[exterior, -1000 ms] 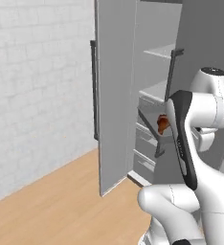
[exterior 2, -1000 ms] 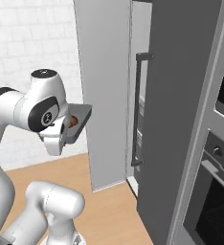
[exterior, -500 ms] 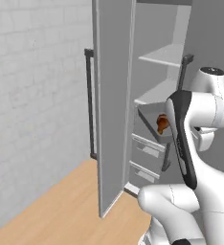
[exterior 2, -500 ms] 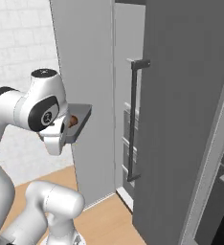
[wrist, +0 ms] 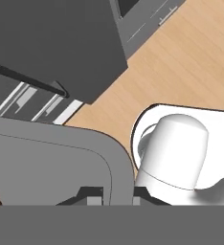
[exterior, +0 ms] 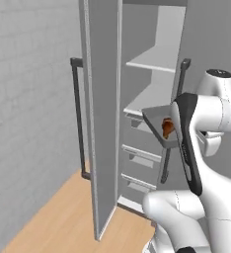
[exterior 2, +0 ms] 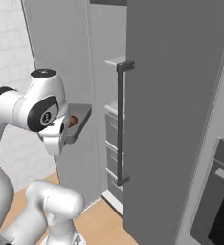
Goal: Take the meat container that has the chicken drumstick and place it on the second highest rack of the freezer. Then take the vegetable container that has the carrot and sweet potato and place it on the highest rack of the freezer.
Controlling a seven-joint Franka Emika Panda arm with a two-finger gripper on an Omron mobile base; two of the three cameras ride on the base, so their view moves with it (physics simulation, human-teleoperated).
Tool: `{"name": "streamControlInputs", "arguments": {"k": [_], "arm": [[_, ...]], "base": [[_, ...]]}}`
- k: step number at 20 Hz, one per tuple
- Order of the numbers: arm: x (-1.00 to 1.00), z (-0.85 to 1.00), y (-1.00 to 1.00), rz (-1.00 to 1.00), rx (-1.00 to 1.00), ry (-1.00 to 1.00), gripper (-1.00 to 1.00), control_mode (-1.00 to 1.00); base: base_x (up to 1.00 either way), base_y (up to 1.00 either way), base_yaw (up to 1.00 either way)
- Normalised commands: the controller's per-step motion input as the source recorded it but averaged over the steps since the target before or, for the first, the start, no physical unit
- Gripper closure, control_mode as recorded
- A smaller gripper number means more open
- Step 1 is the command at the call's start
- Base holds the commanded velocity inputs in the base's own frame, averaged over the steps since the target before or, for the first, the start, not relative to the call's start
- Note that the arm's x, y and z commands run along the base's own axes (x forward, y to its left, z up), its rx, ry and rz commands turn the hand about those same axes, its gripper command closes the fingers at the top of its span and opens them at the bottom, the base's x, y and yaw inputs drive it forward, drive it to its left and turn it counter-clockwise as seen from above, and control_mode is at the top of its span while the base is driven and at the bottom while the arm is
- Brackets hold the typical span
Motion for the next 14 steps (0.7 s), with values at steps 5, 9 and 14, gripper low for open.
{"name": "streamControlInputs", "arguments": {"k": [5,9,14], "arm": [[0.00,0.00,0.00,0.00,0.00,0.00,1.00,1.00],[0.00,0.00,0.00,0.00,0.00,0.00,1.00,1.00],[0.00,0.00,0.00,0.00,0.00,0.00,1.00,1.00]], "base": [[0.64,0.24,-0.28],[0.47,0.41,-0.30],[0.51,0.08,-0.29]]}}
